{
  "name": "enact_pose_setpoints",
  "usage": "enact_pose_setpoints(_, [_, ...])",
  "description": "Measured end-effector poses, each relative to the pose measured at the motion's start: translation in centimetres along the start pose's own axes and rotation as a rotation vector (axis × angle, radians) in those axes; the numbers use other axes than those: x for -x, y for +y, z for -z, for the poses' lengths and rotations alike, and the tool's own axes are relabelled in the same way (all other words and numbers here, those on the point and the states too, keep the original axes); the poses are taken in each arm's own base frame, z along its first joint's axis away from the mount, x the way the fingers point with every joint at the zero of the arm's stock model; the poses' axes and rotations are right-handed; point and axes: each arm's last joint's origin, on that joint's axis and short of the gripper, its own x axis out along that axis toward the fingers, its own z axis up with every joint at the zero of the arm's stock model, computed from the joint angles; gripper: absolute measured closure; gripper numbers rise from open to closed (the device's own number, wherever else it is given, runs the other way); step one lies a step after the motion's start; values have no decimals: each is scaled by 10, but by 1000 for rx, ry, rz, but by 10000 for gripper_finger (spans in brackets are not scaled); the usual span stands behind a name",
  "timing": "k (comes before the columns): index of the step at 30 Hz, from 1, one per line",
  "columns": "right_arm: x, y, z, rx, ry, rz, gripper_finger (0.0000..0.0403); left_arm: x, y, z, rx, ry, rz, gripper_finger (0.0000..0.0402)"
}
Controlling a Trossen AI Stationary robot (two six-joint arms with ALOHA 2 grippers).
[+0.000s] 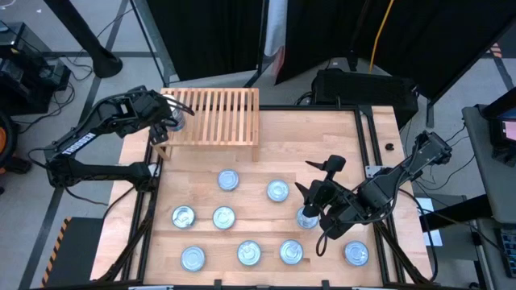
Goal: Stack canned seafood by type on shelf
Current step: Put the center green can on the shelf
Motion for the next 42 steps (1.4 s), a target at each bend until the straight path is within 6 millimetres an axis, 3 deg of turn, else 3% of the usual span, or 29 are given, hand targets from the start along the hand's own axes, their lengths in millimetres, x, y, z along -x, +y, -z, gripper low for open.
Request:
enact_pose_setpoints(5, [0,0,0,0,0,0,62,13,7,0,16,-47,15,56])
enact_pose_setpoints(9, [0,0,0,0,0,0,62,39,19,1,91,-178,92,56])
enact_pose_setpoints(14, [0,0,0,0,1,-3,62,74,27,10,228,-389,345,63])
enact_pose_setpoints(20, [-4,-2,-1,4,9,13,62,93,18,22,313,-578,729,87])
enact_pose_setpoints(28, [-20,-6,-1,-129,129,-108,62,76,-8,23,247,-676,889,117])
enact_pose_setpoints(36, [-44,6,7,-242,163,-204,62,37,-59,-6,129,-719,983,137])
enact_pose_setpoints(42, [-60,18,13,-328,153,-317,62,41,-94,-23,3,-774,1033,159])
